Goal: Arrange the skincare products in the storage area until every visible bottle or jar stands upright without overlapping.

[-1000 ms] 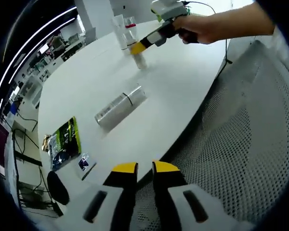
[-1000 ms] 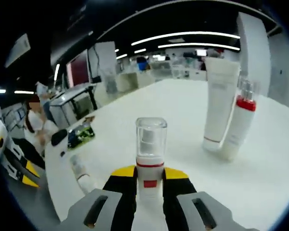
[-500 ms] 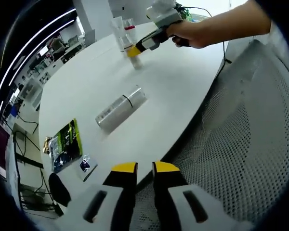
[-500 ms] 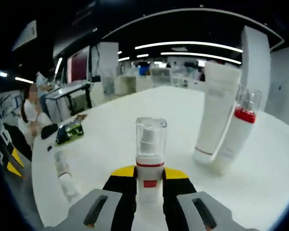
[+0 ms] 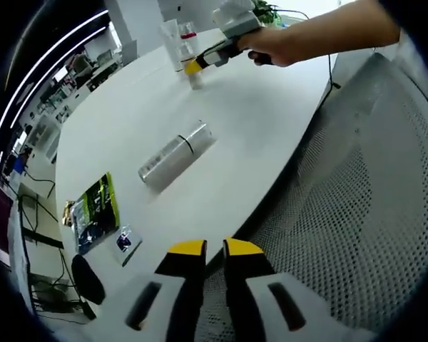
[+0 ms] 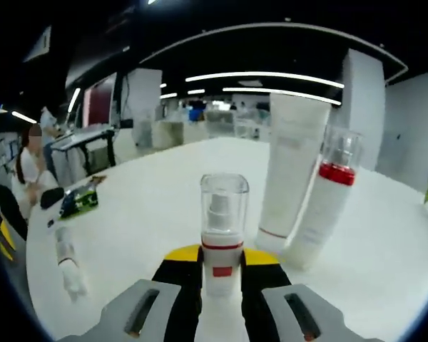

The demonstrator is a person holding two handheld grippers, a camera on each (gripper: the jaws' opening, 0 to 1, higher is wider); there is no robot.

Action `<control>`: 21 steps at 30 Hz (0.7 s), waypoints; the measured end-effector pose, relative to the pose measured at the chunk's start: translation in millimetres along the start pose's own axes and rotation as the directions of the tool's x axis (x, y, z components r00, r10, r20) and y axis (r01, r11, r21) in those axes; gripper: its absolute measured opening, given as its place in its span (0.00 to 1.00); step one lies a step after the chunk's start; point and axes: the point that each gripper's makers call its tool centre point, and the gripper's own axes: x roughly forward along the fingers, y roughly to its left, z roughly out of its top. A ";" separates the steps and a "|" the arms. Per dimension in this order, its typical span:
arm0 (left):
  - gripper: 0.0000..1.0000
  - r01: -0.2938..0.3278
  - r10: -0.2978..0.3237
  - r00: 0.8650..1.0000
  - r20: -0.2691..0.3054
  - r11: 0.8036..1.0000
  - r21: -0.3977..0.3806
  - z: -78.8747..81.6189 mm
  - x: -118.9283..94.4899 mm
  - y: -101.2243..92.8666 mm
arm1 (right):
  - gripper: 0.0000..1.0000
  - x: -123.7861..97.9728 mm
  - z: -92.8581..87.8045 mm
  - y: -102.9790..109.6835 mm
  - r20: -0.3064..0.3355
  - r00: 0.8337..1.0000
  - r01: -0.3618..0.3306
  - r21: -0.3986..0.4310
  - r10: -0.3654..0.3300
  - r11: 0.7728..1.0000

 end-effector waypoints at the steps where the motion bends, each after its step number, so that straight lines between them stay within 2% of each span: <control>1: 0.04 0.001 -0.001 1.000 0.001 1.000 0.001 0.3 -0.1 -0.2 | 0.14 0.1 -0.1 -1.7 0.003 1.000 0.006 -0.001 -0.006 1.000; 5: 0.06 -0.004 0.004 1.000 -0.001 1.000 0.002 0.0 0.1 0.7 | 0.14 2.1 1.7 -14.0 0.015 0.998 0.056 -0.018 -0.056 0.998; 10: 0.05 -0.002 0.002 1.000 -0.004 1.000 0.002 -0.5 0.0 0.4 | 0.14 5.8 3.8 -21.9 -0.026 0.997 0.076 0.034 -0.075 0.997; 21: 0.04 0.007 -0.007 1.000 -0.016 1.000 0.000 -2.6 0.8 -0.8 | 0.15 16.7 6.1 -39.4 -0.046 0.988 0.151 0.048 -0.149 0.987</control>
